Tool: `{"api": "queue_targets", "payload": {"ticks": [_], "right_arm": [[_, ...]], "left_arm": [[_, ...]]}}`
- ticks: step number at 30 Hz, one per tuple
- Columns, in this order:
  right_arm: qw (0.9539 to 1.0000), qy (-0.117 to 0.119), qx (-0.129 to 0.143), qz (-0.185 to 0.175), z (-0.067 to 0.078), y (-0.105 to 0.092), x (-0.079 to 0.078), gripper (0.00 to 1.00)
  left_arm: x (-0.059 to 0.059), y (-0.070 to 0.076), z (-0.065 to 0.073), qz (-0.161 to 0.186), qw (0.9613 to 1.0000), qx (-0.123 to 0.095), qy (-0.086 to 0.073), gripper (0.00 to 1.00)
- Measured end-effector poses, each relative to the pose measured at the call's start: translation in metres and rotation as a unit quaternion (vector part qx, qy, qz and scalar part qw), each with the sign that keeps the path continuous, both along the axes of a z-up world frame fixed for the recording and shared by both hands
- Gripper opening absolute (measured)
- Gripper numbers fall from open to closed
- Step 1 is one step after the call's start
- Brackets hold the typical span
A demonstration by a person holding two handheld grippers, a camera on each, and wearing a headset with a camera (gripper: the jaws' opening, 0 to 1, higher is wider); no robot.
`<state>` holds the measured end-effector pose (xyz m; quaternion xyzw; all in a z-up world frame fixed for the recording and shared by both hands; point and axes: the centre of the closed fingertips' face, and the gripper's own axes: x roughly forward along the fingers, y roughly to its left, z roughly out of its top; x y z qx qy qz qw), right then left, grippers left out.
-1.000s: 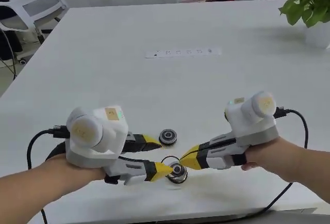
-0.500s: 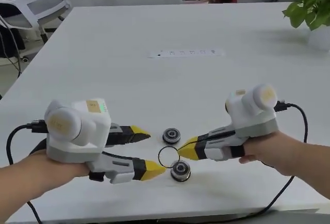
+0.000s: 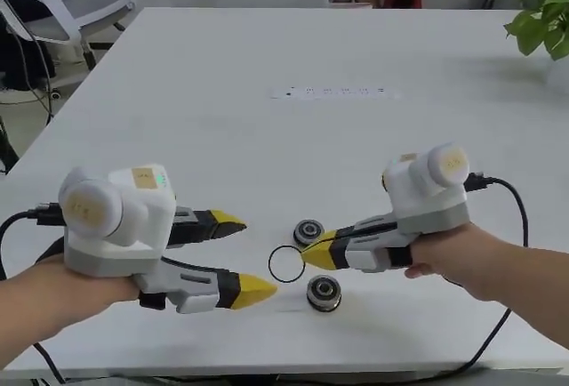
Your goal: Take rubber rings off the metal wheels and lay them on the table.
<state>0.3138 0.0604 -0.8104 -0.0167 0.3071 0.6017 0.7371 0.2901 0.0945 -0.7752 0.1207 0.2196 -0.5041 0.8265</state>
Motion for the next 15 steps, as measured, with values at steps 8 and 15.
{"api": "queue_targets", "payload": {"ticks": [8, 15], "right_arm": [[0.9999, -0.006, -0.014, -0.001, -0.009, 0.012, 0.005, 0.0], [0.9995, -0.009, -0.029, 0.002, -0.018, 0.021, 0.004, 0.0]], "left_arm": [[0.001, 0.012, -0.002, 0.012, 0.9999, -0.001, 0.001, 0.58], [0.0, 0.018, -0.005, 0.015, 0.9999, 0.002, 0.003, 0.59]]}}
